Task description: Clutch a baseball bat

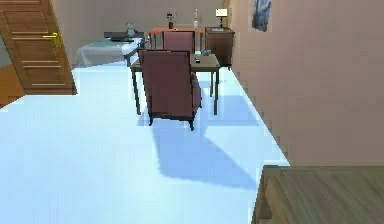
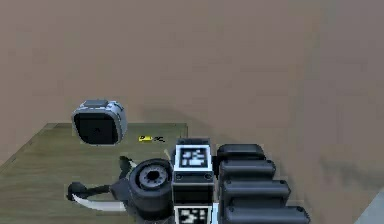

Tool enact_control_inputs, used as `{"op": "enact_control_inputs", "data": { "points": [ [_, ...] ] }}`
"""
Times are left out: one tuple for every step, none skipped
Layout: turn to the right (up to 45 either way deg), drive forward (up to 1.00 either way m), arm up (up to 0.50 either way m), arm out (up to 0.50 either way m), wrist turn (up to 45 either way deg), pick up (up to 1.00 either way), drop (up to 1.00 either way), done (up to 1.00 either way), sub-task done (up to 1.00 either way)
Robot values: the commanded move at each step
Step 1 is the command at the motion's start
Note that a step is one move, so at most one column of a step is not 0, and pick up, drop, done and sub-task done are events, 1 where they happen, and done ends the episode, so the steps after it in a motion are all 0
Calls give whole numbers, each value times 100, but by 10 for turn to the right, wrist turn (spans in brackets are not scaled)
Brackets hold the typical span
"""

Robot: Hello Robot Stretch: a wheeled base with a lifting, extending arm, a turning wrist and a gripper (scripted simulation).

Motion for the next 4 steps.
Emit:
{"op": "enact_control_inputs", "data": {
  "points": [
    [0, 0, 0, 0, 450, 0, 0, 0, 0],
    [0, 0, 0, 0, 300, 0, 0, 0, 0],
    [0, 0, -28, 0, 0, 0, 0, 0, 0],
    [0, 0, 0, 0, 0, 100, 0, 0, 0]
  ]
}}
